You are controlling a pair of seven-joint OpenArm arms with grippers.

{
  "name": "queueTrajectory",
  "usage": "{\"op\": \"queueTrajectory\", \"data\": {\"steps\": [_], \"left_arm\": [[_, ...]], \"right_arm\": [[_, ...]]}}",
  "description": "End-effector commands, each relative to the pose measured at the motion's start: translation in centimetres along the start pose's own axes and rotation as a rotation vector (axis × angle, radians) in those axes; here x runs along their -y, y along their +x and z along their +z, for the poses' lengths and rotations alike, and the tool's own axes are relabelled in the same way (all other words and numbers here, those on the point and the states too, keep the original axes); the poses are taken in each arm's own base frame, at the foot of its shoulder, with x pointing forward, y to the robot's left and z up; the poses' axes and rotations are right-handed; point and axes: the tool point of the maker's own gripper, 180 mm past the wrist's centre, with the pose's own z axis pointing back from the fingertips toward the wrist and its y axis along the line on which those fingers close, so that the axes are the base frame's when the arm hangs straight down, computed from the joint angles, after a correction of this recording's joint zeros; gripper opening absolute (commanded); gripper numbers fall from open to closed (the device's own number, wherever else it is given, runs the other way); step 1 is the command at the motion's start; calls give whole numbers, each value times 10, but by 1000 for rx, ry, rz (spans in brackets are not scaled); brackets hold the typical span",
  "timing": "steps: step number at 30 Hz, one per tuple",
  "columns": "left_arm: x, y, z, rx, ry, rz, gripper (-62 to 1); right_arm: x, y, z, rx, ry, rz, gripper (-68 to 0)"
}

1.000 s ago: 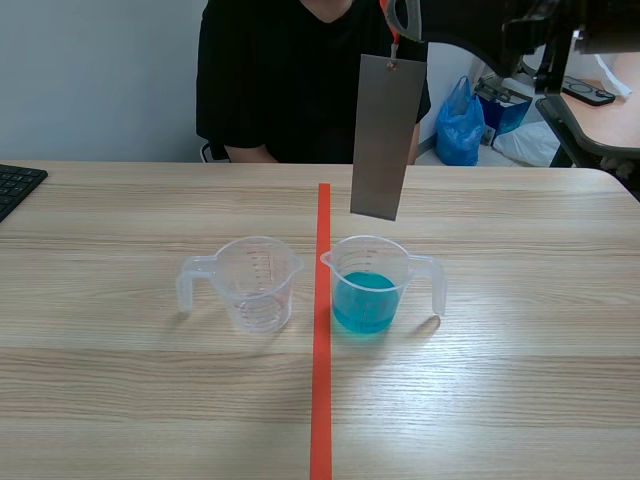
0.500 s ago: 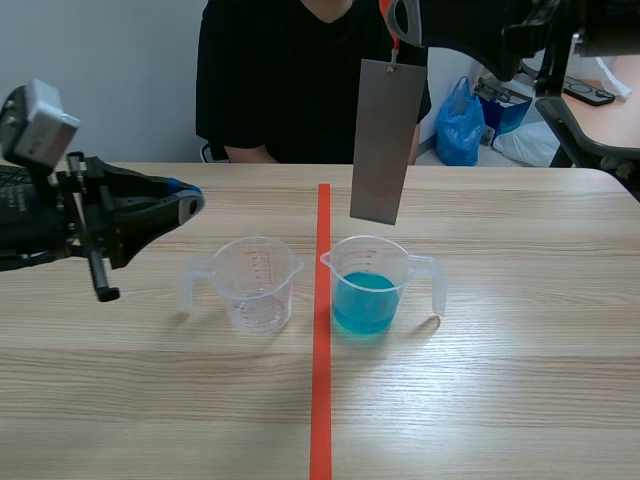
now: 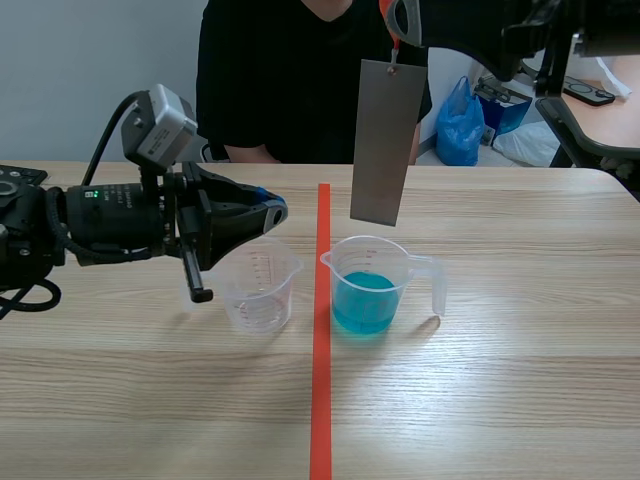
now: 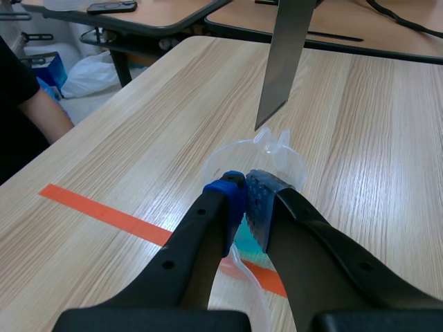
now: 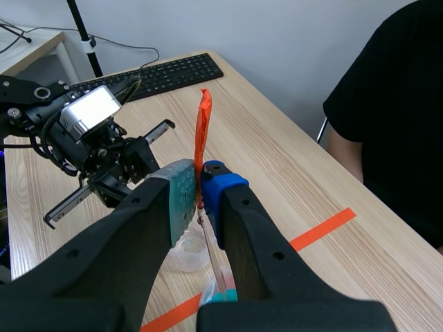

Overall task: Do the redox reaction experiment.
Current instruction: 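Raise the plate and point at it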

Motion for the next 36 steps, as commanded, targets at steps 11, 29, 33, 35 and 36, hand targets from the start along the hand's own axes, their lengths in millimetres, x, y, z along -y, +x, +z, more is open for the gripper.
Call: {"op": "queueTrajectory", "data": {"steps": [11,29,33,35,36], "left_arm": [[2,21,-28,51,-2,3,-569],[-15,25,-45,50,25,11,-569],[-19,22,-39,37,32,4,-569],[-20,21,-38,32,34,2,-569],[-20,22,-38,32,35,2,-569]], "right_arm": [[-2,13,2,33,11,27,-660],[-2,13,2,33,11,26,-660],[-2,13,2,33,11,26,-660],[-2,13,2,33,11,26,-660],[-2,13,2,33,11,26,-660]]}}
